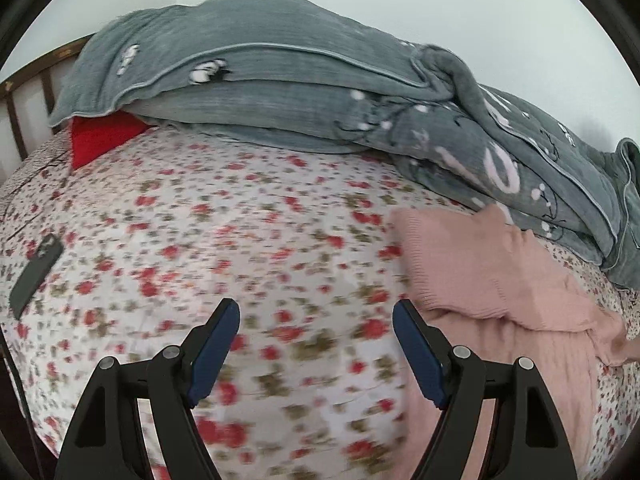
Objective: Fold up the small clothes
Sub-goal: 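Grasp the other sleeve with the right tool and fold it across the body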
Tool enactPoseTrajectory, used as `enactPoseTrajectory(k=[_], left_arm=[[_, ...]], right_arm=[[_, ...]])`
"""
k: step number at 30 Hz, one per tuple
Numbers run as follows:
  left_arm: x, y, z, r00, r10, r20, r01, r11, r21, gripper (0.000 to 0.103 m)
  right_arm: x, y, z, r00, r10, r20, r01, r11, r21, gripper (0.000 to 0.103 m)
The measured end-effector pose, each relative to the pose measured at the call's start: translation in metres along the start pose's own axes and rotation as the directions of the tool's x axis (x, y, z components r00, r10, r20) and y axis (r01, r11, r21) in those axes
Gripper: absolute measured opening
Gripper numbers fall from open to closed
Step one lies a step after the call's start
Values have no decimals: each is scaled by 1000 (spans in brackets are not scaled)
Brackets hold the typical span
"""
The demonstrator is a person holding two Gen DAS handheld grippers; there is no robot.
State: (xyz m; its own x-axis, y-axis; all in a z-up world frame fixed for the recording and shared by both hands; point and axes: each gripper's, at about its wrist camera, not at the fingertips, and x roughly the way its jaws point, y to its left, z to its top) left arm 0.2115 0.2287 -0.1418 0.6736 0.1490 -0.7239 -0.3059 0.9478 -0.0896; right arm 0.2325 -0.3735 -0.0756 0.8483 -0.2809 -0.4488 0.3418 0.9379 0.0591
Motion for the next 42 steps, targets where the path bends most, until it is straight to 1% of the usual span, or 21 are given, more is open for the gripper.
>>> enactPoseTrajectory(k=[4, 5, 7, 9, 12, 14, 17, 21, 25, 26, 27, 28, 29, 31, 32, 33, 35, 39, 40, 41, 42], left_arm=[[-10, 42, -9, 999, 37, 38, -35, 999, -35, 78], [-11, 51, -12, 998, 38, 44, -36, 998, -49, 78], [-12, 71, -19, 998, 34, 44, -31, 997, -66, 78], [-12, 85, -25, 998, 45, 40, -43, 997, -60, 78], [-12, 107, -33, 996, 78, 45, -75, 995, -59, 78], [-12, 123, -37, 996, 82, 45, -78, 994, -82, 78], [-9, 143, -41, 995, 89, 35, -85, 991, -102, 78], [-7, 159, -42, 994, 108, 30, -104, 988, -111, 78], [-8, 168, -40, 996, 88, 29, -84, 988, -130, 78], [-9, 168, -39, 996, 85, 32, -81, 988, -130, 78], [-10, 167, -39, 996, 82, 36, -77, 989, -127, 78], [-11, 165, -37, 996, 77, 41, -72, 990, -123, 78], [-13, 164, -37, 996, 73, 45, -68, 990, -120, 78], [-17, 157, -35, 997, 58, 49, -52, 993, -110, 78], [-19, 153, -35, 997, 49, 52, -44, 994, -103, 78], [-22, 148, -35, 998, 39, 55, -34, 995, -92, 78], [-27, 137, -37, 998, 20, 57, -16, 998, -67, 78], [-40, 114, -42, 998, -38, 50, 40, 998, -42, 78], [-44, 108, -43, 998, -46, 44, 48, 998, -38, 78], [-46, 102, -45, 998, -54, 36, 55, 998, -32, 78], [-49, 97, -46, 998, -63, 30, 64, 998, -26, 78]], right_arm=[[-12, 95, 19, 992, 124, 26, -120, 987, -107, 6], [-15, 132, 21, 984, 174, 32, -168, 975, -147, 6], [-17, 180, 19, 970, 241, 32, -230, 953, -200, 6], [-18, 246, 12, 943, 332, 17, -316, 910, -267, 6], [-17, 326, -9, 907, 420, -23, -402, 849, -344, 6], [-15, 367, -25, 891, 452, -46, -433, 813, -390, 6], [-6, 432, -64, 853, 505, -133, -505, 732, -457, 6], [21, 483, -120, 829, 475, -295, -558, 672, -486, 6], [45, 492, -168, 818, 389, -424, -571, 642, -511, 6], [48, 489, -176, 807, 376, -456, -582, 640, -501, 7], [49, 487, -184, 785, 374, -494, -606, 634, -482, 8], [48, 484, -189, 769, 375, -518, -623, 621, -475, 16], [46, 481, -194, 763, 365, -534, -630, 606, -486, 28], [35, 474, -199, 776, 341, -530, -617, 582, -529, 40], [29, 467, -198, 782, 342, -522, -612, 580, -537, 40], [22, 456, -194, 780, 352, -518, -614, 590, -524, 41], [10, 429, -184, 758, 375, -534, -633, 621, -462, 43], [-17, 371, -165, 742, 401, -537, -632, 686, -361, 44], [-25, 358, -161, 745, 401, -533, -626, 695, -353, 44], [-34, 345, -157, 756, 396, -521, -613, 707, -353, 45], [-48, 327, -154, 780, 383, -496, -586, 726, -360, 46]])
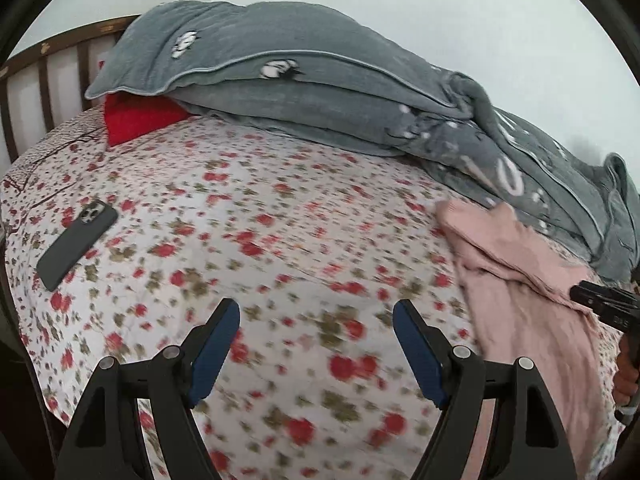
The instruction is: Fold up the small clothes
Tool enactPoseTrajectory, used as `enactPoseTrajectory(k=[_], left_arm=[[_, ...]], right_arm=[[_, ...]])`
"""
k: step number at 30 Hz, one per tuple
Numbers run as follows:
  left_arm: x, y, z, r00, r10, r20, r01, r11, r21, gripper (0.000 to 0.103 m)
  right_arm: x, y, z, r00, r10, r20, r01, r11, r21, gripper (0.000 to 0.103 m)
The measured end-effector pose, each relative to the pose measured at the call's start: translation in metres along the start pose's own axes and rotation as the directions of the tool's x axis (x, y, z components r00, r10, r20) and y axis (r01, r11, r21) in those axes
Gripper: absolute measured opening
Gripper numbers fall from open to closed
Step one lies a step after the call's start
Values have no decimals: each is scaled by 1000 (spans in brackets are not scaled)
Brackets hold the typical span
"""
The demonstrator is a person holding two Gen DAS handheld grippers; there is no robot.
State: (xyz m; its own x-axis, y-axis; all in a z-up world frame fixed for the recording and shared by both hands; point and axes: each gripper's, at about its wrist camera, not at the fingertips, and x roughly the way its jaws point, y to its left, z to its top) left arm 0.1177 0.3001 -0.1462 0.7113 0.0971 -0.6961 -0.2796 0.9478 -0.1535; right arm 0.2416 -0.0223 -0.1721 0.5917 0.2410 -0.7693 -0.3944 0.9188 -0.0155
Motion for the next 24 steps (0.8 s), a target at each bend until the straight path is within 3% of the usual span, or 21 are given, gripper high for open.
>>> enactPoseTrajectory(k=[4, 10, 17, 24], left_arm=[[-11, -26, -12, 998, -61, -32, 62, 997, 41, 78], [-16, -57, -40, 988, -116, -105, 125, 988, 91, 78], [-22, -78, -66, 979, -134, -153, 155, 979, 130, 78], [-25, -79, -93, 961, -164, -223, 187, 978, 88, 77]], right_arm=[[-45, -21, -34, 994, -81, 69, 77, 995, 60, 65], [-76, -57, -107, 990, -143, 10, 140, 976, 165, 65], [-89, -73, -168, 994, -106, -38, 112, 961, 252, 59], [-93, -70, -216, 998, -27, -62, 47, 941, 334, 46]])
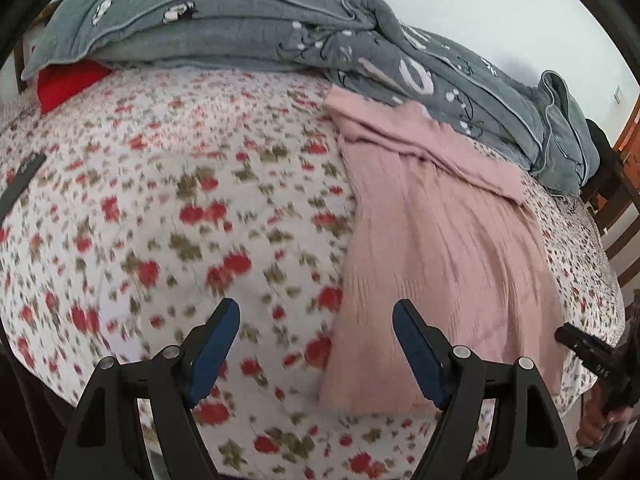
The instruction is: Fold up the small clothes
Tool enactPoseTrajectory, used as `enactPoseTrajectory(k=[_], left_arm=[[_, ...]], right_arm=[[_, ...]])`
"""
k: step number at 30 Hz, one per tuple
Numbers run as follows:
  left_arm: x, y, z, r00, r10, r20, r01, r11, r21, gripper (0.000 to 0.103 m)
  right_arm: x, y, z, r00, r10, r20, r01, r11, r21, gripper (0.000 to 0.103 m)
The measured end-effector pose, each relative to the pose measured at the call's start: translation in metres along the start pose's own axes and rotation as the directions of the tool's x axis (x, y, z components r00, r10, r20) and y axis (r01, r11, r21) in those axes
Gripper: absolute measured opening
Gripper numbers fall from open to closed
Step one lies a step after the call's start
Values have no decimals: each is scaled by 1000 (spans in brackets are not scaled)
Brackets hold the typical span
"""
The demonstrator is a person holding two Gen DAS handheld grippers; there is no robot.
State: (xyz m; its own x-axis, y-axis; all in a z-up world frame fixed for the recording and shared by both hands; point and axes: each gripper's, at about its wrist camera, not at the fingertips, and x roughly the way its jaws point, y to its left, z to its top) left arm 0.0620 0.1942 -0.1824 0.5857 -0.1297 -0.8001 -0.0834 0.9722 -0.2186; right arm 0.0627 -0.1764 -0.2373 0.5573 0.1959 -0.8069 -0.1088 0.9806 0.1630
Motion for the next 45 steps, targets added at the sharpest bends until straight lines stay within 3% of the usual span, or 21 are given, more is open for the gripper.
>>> enactPoseTrajectory(k=[17, 25, 31, 34, 41, 45], left_arm=[[-14, -18, -61, 1000, 16, -5, -16, 997, 79, 76], [-4, -8, -83, 999, 18, -27, -16, 998, 64, 76], [-2, -4, -86, 999, 25, -23, -24, 998, 63, 76], [-3, -3, -86, 1000, 24, -15, -23, 998, 63, 76], [0, -2, -82, 1000, 26, -11, -26, 998, 56, 76], [1, -1, -79, 1000, 23, -7, -22, 998, 52, 76]], right_arm=[[-29, 25, -58, 999, 31, 40, -28, 998, -61, 46], [-25, 57, -77, 997, -1, 73, 17, 977, -212, 46], [-26, 73, -77, 989, 15, 147, 26, 961, -277, 42], [-26, 83, -76, 983, -8, 182, 68, 943, -326, 40], [-47, 86, -69, 963, 27, 268, 69, 937, -342, 40], [-40, 91, -69, 966, 53, 252, 47, 926, -374, 40]])
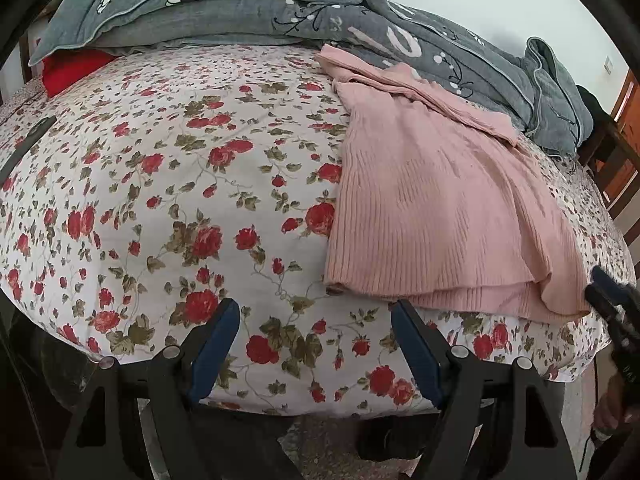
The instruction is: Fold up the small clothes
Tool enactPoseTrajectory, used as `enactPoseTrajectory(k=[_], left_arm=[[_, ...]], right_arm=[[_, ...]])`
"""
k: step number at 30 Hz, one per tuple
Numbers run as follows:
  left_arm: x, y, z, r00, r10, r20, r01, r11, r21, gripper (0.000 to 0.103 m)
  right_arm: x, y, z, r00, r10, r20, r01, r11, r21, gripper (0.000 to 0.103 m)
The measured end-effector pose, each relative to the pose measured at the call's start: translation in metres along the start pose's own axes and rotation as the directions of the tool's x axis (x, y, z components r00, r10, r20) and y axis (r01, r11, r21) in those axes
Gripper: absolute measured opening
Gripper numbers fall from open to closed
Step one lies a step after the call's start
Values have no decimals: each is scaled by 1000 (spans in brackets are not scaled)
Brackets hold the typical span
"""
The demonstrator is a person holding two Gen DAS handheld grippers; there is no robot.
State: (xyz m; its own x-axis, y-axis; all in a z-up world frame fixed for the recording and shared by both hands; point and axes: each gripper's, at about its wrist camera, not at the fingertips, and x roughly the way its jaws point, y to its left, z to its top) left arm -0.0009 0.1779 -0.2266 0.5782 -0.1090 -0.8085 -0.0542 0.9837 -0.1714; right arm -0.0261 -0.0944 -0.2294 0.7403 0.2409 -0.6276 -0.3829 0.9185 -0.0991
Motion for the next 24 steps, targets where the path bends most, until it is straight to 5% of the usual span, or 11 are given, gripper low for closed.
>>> enactPoseTrajectory(k=[6, 18, 22, 24], left_arm=[[-4, 3, 1, 1000, 1, 12, -1, 1000, 4, 76], [6, 7, -4, 1000, -8, -5, 8, 1000, -15, 76], [3, 6, -2, 1000, -24, 5, 24, 1000, 3, 76], [2, 4, -3, 999, -43, 12, 43, 999, 15, 77]], right_arm=[[43, 6, -20, 993, -10, -118, 2, 998, -68, 40], [45, 8, -46, 988, -147, -46, 139, 979, -150, 40], [46, 0, -45, 985, -170, -35, 165, 980, -112, 10], [42, -7, -43, 987, -155, -35, 152, 984, -96, 5]])
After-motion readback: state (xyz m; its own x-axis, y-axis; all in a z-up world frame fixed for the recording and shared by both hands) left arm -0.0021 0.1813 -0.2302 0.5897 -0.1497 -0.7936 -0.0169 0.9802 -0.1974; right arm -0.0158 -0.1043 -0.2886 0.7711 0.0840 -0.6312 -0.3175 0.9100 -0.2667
